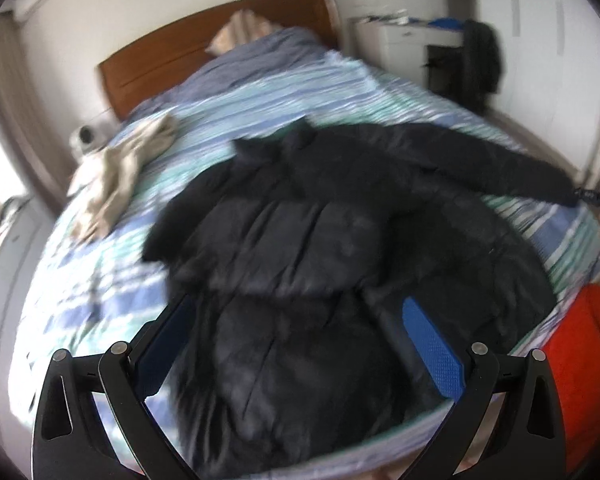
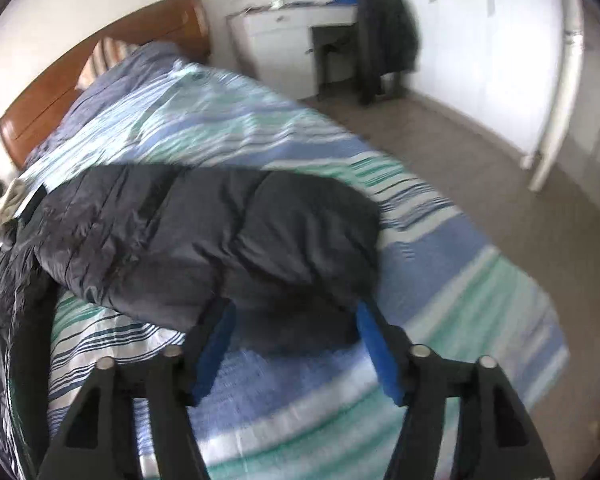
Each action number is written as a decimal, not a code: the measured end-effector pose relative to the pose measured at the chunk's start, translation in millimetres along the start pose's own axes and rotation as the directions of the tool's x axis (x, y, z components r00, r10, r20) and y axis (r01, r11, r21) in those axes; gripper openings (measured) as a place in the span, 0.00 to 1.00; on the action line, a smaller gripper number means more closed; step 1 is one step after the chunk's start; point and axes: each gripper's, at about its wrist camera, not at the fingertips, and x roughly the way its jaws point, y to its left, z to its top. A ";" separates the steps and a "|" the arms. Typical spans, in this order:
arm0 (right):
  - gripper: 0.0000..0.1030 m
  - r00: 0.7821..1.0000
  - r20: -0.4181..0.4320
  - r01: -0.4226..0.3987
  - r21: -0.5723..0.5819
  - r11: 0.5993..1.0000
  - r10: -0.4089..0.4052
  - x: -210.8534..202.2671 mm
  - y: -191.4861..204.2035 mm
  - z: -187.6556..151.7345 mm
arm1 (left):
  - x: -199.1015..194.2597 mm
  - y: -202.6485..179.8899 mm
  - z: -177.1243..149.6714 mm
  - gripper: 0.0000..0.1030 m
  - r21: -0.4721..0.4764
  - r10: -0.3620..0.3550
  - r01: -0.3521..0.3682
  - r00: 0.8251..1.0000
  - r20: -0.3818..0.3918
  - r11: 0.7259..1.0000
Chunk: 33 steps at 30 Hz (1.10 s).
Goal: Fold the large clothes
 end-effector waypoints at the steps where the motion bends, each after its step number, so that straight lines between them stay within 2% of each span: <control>1: 0.65 1.000 0.019 -0.008 0.008 1.000 0.008 -13.2 0.3 -4.3 | 8.4 -1.6 6.0 1.00 0.017 -0.028 0.028 1.000 0.005 0.999; 3: 0.65 0.999 0.034 -0.030 0.003 1.000 0.030 -35.5 5.7 -14.6 | 37.1 -12.0 18.2 1.00 0.079 -0.081 0.083 0.997 -0.017 0.993; 7: 0.65 0.997 0.042 -0.056 -0.064 0.996 0.059 -63.0 27.0 -34.1 | 112.2 -53.4 26.2 1.00 0.239 -0.113 0.140 0.986 -0.124 0.961; 10: 0.65 0.992 0.029 -0.117 -0.114 0.987 0.121 -76.2 52.1 -50.4 | 158.7 -70.1 24.4 0.99 0.269 -0.076 0.128 0.978 -0.196 0.955; 12: 0.65 0.985 0.014 -0.168 -0.148 0.975 0.172 -83.8 69.9 -61.3 | 186.7 -63.6 24.1 0.81 0.201 -0.091 0.147 0.961 -0.262 0.969; 14: 0.65 0.979 0.014 -0.198 -0.172 0.965 0.204 -91.8 85.2 -71.3 | 193.7 -51.7 24.7 0.56 0.134 -0.125 0.167 0.954 -0.273 0.977; 15: 0.65 0.974 0.010 -0.221 -0.187 0.957 0.227 -96.0 94.7 -77.8 | 192.4 -46.0 25.9 0.48 0.107 -0.154 0.188 0.952 -0.266 0.976; 16: 0.65 0.971 0.007 -0.234 -0.195 0.952 0.240 -98.5 100.5 -82.5 | 189.2 -39.2 28.0 0.30 0.080 -0.175 0.201 0.951 -0.257 0.976; 17: 0.65 0.968 0.003 -0.246 -0.208 0.947 0.252 -101.4 109.1 -88.0 | 184.7 -30.9 30.9 0.20 0.042 -0.196 0.213 0.949 -0.248 0.976; 19: 0.65 0.963 -0.001 -0.263 -0.231 0.937 0.270 -106.2 123.3 -95.7 | 172.1 -12.7 35.5 0.11 -0.012 -0.224 0.227 0.950 -0.216 0.974; 24: 0.65 0.947 0.011 -0.303 -0.296 0.906 0.320 -125.9 156.2 -103.5 | 125.3 41.4 47.6 0.09 -0.091 -0.211 0.202 0.972 -0.104 0.975; 27: 0.65 0.939 0.010 -0.319 -0.342 0.884 0.342 -138.2 170.7 -105.7 | 77.7 97.1 49.6 0.09 -0.168 -0.182 0.179 0.983 -0.001 0.969; 30: 0.65 0.939 0.026 -0.308 -0.387 0.869 0.344 -150.2 183.1 -108.3 | 31.8 161.8 38.5 0.09 -0.252 -0.092 0.111 0.992 0.082 0.961; 33: 0.65 0.934 0.028 -0.315 -0.399 0.861 0.355 -156.7 192.3 -110.5 | 8.3 225.5 16.5 0.09 -0.332 0.049 -0.014 0.994 0.099 0.943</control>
